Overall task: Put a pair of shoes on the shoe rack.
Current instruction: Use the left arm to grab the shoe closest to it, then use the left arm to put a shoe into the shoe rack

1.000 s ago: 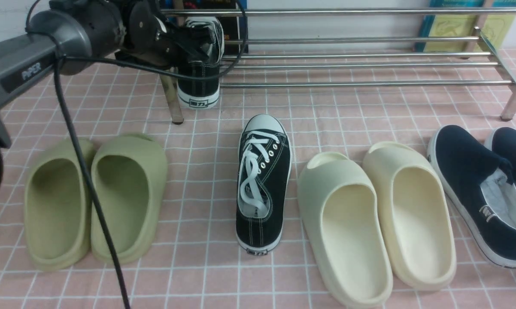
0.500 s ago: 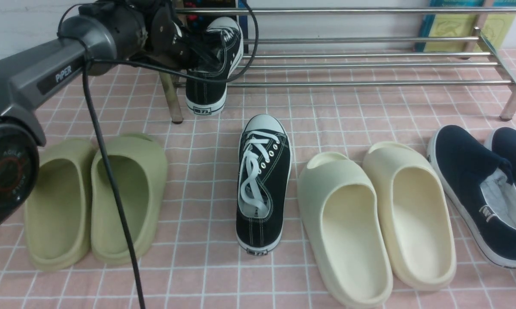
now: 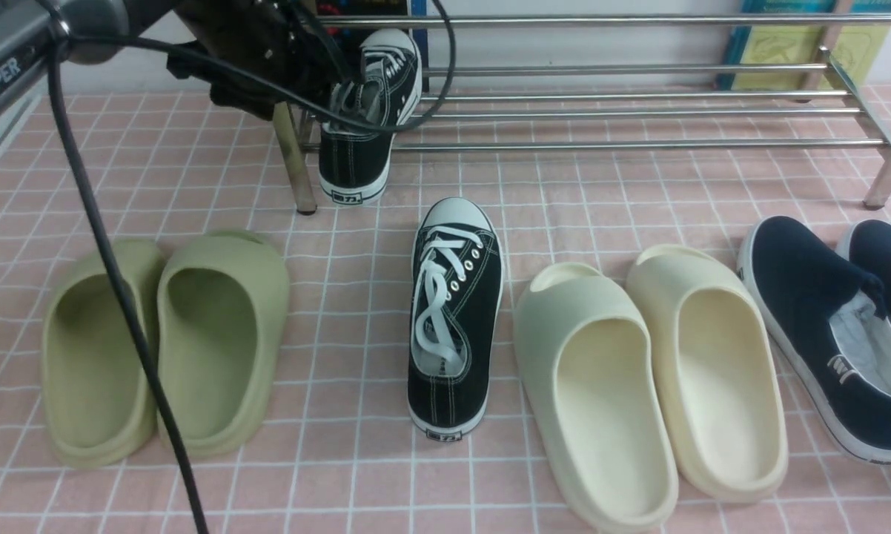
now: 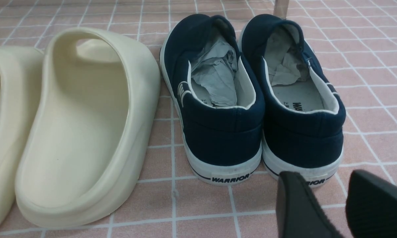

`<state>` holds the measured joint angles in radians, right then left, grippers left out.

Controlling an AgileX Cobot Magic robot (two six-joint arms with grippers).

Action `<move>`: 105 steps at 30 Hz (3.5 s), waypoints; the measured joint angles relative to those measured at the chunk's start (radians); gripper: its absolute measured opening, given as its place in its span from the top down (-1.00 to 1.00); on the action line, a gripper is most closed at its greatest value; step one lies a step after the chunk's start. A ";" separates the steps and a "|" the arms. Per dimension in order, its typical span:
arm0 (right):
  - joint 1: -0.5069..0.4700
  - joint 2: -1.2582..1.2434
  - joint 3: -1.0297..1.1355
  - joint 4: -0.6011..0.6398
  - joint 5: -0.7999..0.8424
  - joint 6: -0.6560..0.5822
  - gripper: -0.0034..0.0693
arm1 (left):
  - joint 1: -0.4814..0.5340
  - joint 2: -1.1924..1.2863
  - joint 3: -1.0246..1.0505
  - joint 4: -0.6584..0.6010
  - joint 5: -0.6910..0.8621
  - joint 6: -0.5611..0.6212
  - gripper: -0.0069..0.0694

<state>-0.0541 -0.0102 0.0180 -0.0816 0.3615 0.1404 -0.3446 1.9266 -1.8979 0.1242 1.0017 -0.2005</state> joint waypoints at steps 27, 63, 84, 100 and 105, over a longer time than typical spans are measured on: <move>0.000 0.000 0.000 0.000 0.000 0.000 0.25 | -0.194 -0.061 0.633 -0.235 -0.382 0.034 0.06; 0.000 0.000 0.000 -0.001 0.000 0.000 0.25 | -0.020 0.138 0.042 -0.350 -0.359 0.035 0.77; 0.000 0.000 0.000 -0.001 0.000 0.000 0.25 | -0.013 0.260 -0.120 -0.260 -0.565 -0.042 0.75; 0.000 0.000 0.000 -0.001 0.000 0.000 0.25 | -0.013 0.280 -0.131 -0.243 -0.483 -0.046 0.01; 0.000 0.000 0.000 0.000 0.000 0.000 0.25 | -0.013 0.226 -0.131 -0.243 -0.386 -0.046 -0.38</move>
<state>-0.0541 -0.0102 0.0178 -0.0818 0.3615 0.1404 -0.3576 2.1527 -2.0293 -0.1193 0.6157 -0.2461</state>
